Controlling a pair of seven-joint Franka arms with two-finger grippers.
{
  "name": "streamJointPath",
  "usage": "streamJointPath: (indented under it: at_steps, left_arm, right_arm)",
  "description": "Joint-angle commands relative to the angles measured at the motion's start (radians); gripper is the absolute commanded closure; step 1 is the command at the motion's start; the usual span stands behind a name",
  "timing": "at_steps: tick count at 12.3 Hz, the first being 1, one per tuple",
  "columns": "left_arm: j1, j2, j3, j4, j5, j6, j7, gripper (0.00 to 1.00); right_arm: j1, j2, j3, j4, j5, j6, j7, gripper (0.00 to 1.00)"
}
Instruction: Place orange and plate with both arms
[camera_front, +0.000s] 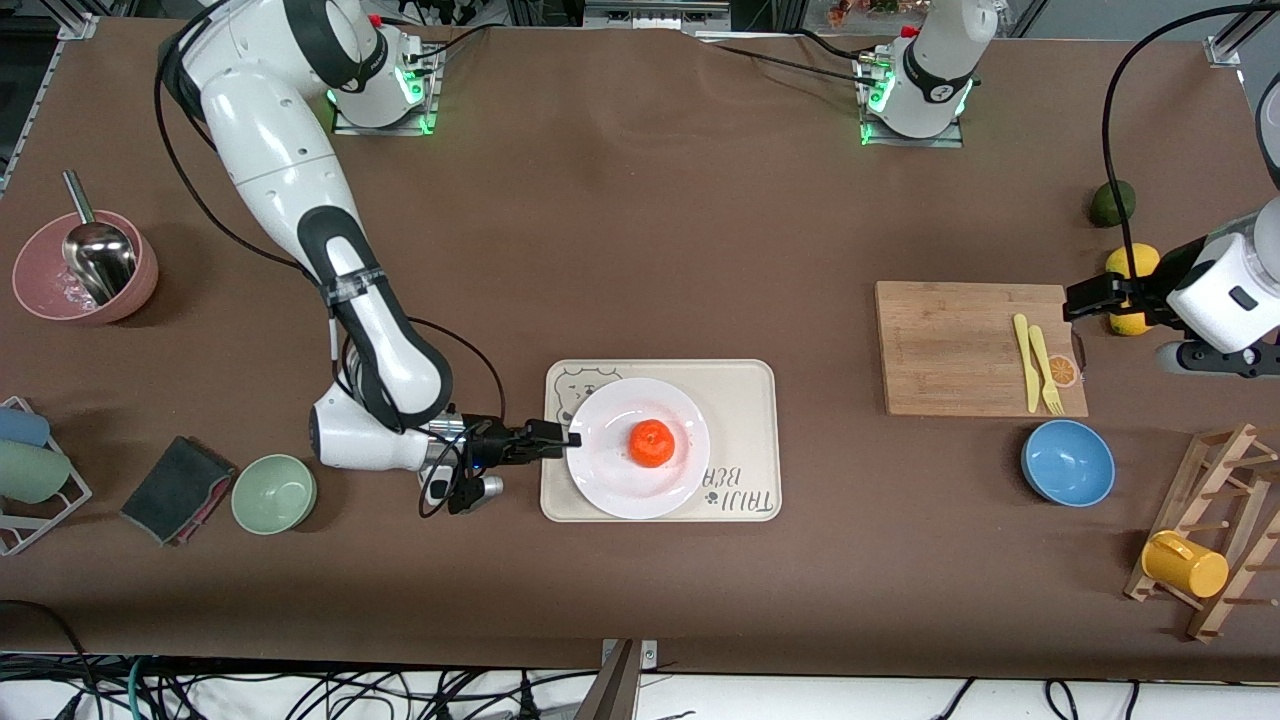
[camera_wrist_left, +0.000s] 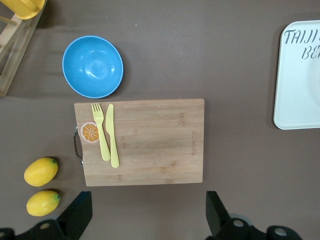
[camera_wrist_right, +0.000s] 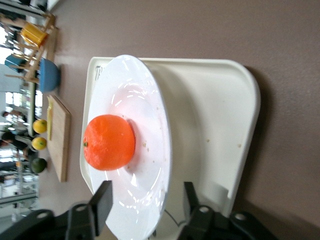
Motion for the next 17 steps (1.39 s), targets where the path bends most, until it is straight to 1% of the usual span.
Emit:
streamJointPath:
  at_steps: [1, 2, 3, 5, 6, 7, 8, 9, 10, 11, 13, 14, 15, 16, 17]
  left_arm:
    - [-0.003, 0.002, -0.001, -0.002, -0.018, -0.004, 0.0, 0.0]
    - [-0.003, 0.002, -0.002, -0.002, -0.018, -0.004, 0.0, 0.0]
    - [-0.003, 0.002, -0.001, -0.002, -0.018, -0.004, 0.0, 0.0]
    - [-0.003, 0.003, -0.001, -0.004, -0.018, -0.004, 0.0, 0.0]
    - [-0.003, 0.002, -0.001, -0.002, -0.018, -0.004, 0.0, 0.0]
    - [-0.005, 0.003, -0.002, -0.004, -0.018, -0.004, 0.0, 0.0]
    - [-0.005, 0.003, -0.001, -0.002, -0.018, -0.004, 0.0, 0.0]
    - [-0.005, 0.003, -0.001, -0.004, -0.018, -0.004, 0.0, 0.0]
    - [-0.011, 0.003, -0.001, -0.004, -0.018, -0.004, 0.0, 0.0]
    - [-0.011, 0.003, -0.001, -0.002, -0.018, -0.004, -0.001, 0.0]
    - [-0.013, 0.003, -0.001, -0.004, -0.018, -0.004, -0.001, 0.0]
    - [-0.014, 0.005, -0.002, -0.004, -0.018, -0.004, -0.001, 0.0]
    - [-0.022, 0.011, -0.001, -0.002, -0.018, -0.004, -0.001, 0.0]
    - [-0.023, 0.011, -0.001, -0.004, -0.018, -0.004, -0.001, 0.0]
    - [-0.023, 0.011, -0.001, -0.004, -0.018, -0.004, -0.001, 0.0]
  right_arm:
    - [-0.001, -0.08, 0.003, -0.014, -0.323, -0.031, 0.162, 0.0]
    - [0.001, -0.115, 0.003, -0.014, -0.446, -0.056, 0.219, 0.0]
    - [-0.001, -0.152, 0.001, -0.014, -0.52, -0.129, 0.247, 0.0]
    - [-0.007, -0.227, -0.02, -0.007, -0.622, -0.28, 0.34, 0.0]
    - [-0.008, -0.287, -0.048, -0.008, -0.666, -0.353, 0.343, 0.0]
    - [-0.008, -0.356, -0.062, -0.011, -0.721, -0.445, 0.348, 0.0]
    - [-0.008, -0.414, -0.065, -0.013, -0.755, -0.543, 0.359, 0.0]
    - [-0.027, -0.484, -0.077, -0.026, -0.765, -0.631, 0.388, 0.0]
    - [-0.044, -0.555, -0.077, -0.057, -0.769, -0.703, 0.429, 0.0]
    - [-0.047, -0.613, -0.079, -0.091, -0.771, -0.745, 0.466, 0.0]
    - [-0.047, -0.681, -0.053, -0.149, -0.782, -0.745, 0.666, 0.0]
    - [-0.064, -0.686, -0.031, -0.167, -0.809, -0.738, 0.737, 0.0]
    - [-0.096, -0.694, -0.004, -0.187, -0.846, -0.721, 0.771, 0.0]
    - [-0.107, -0.726, -0.002, -0.224, -0.907, -0.686, 0.781, 0.0]
    - [-0.151, -0.788, 0.001, -0.271, -0.985, -0.599, 0.759, 0.0]
